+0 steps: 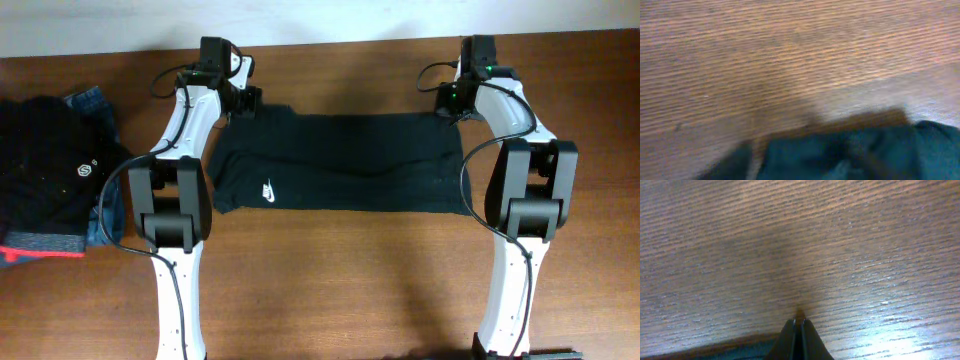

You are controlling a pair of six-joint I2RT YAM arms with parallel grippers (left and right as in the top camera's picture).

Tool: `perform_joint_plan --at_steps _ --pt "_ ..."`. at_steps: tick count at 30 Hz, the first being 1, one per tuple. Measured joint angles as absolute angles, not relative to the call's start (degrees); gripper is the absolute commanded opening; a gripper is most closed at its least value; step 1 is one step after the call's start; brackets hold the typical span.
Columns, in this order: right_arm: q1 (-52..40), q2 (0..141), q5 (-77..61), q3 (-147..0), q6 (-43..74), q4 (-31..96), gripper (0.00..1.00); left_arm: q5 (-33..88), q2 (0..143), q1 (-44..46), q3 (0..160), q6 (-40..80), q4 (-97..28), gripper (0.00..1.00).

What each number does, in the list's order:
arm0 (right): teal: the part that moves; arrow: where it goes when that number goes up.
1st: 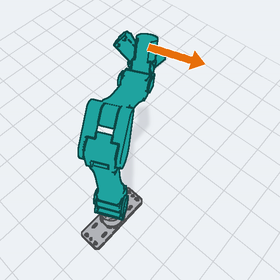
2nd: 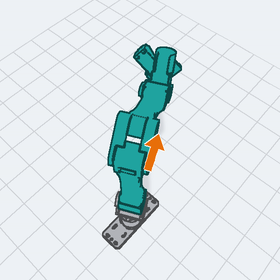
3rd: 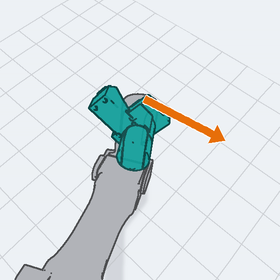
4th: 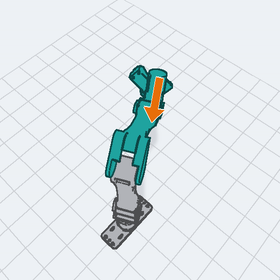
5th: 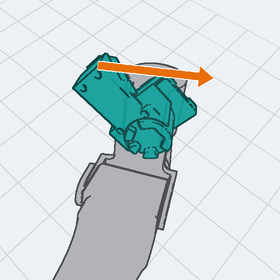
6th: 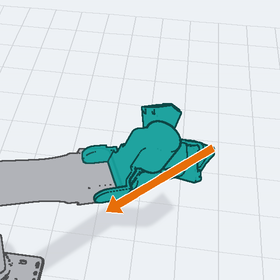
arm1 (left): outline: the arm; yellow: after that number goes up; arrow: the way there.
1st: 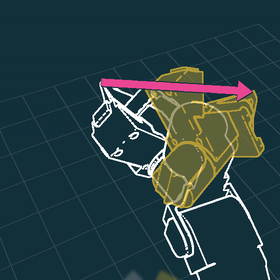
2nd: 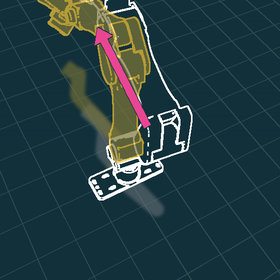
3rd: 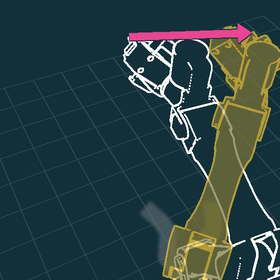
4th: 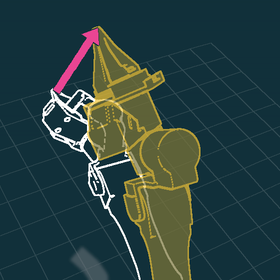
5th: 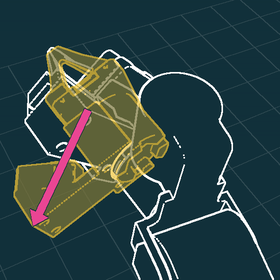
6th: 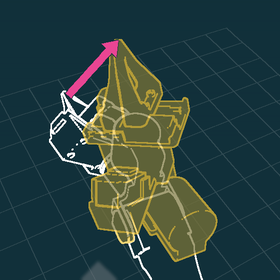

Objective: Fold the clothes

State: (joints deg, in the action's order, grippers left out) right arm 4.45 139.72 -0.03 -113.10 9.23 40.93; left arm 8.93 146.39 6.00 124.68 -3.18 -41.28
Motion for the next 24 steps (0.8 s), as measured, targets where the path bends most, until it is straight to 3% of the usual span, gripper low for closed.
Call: perform_joint_plan --at_steps 12,24 --pt "4.4 139.7 0.0 -113.1 9.2 41.3 0.04 7.4 146.6 6.4 124.7 -3.4 -41.3 0.00" --pt "4.4 139.7 -0.1 -113.4 9.2 42.0 0.04 7.6 146.7 6.7 126.3 -3.7 -45.6 0.00"
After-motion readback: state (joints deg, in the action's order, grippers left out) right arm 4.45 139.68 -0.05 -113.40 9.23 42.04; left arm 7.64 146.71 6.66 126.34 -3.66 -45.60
